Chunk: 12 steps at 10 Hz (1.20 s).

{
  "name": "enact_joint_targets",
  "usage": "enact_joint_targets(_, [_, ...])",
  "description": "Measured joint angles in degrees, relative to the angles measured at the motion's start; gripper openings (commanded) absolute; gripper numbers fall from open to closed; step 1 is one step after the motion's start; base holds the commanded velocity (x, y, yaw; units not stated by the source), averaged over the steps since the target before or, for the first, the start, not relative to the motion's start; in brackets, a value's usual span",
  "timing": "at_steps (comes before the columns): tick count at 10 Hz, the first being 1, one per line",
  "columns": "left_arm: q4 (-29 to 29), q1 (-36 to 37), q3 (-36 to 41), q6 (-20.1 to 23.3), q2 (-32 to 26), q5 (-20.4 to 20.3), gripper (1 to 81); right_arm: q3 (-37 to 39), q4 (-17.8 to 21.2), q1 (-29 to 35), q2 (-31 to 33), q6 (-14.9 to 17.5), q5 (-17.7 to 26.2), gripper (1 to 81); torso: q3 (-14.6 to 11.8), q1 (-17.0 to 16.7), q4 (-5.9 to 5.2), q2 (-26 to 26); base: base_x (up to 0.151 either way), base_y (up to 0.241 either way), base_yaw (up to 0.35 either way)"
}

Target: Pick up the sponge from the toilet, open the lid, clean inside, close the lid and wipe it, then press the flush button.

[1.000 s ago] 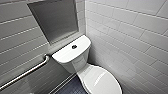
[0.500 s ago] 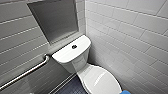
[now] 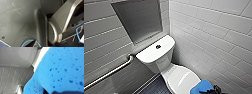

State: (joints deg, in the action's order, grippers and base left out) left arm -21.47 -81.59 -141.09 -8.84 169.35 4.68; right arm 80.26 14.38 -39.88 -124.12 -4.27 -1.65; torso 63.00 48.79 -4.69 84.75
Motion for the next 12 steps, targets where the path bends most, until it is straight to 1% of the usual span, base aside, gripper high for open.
enact_joint_targets(1, [0.00, 0.01, -0.06, 0.00, 0.02, -0.05, 81.1, 1.07, 0.24, 0.82, -0.44, -1.22, 0.28, 1.0, 0.00, 0.00, 0.00, 0.00, 0.000, 0.000, 0.000])
enact_joint_targets(3, [0.00, 0.04, -1.27, 0.00, 0.17, -0.13, 81.1, 1.74, 0.27, 1.56, -1.15, -1.82, 1.29, 1.0, 0.54, 0.00, 0.00, 0.00, 0.000, 0.000, 0.000])
enact_joint_targets(5, [0.00, 0.30, -3.21, 0.00, 1.43, -0.15, 81.1, 2.38, 0.57, 4.82, -2.00, -1.85, 1.91, 1.0, 3.43, 0.00, 0.00, -0.02, 0.000, 0.000, 0.000])
enact_joint_targets(7, [0.00, 0.65, -4.47, 0.00, 2.45, -0.28, 81.1, 4.22, 0.66, 7.85, -4.29, -1.96, 3.90, 1.0, 4.63, 0.02, 0.00, -0.04, 0.000, 0.000, 0.000])
enact_joint_targets(9, [0.00, 0.78, -4.63, 0.00, 2.40, -0.28, 81.1, 9.68, 0.74, 10.08, -9.31, -2.06, 7.46, 1.0, 4.63, 0.02, 0.00, -0.06, 0.000, 0.000, 0.000])
enact_joint_targets(12, [0.02, 0.78, -4.63, 0.00, 2.36, -0.30, 81.1, 22.10, 0.61, 12.48, -18.63, -2.04, 11.42, 1.0, 4.65, 0.02, 0.00, -0.06, 0.000, 0.000, 0.000])
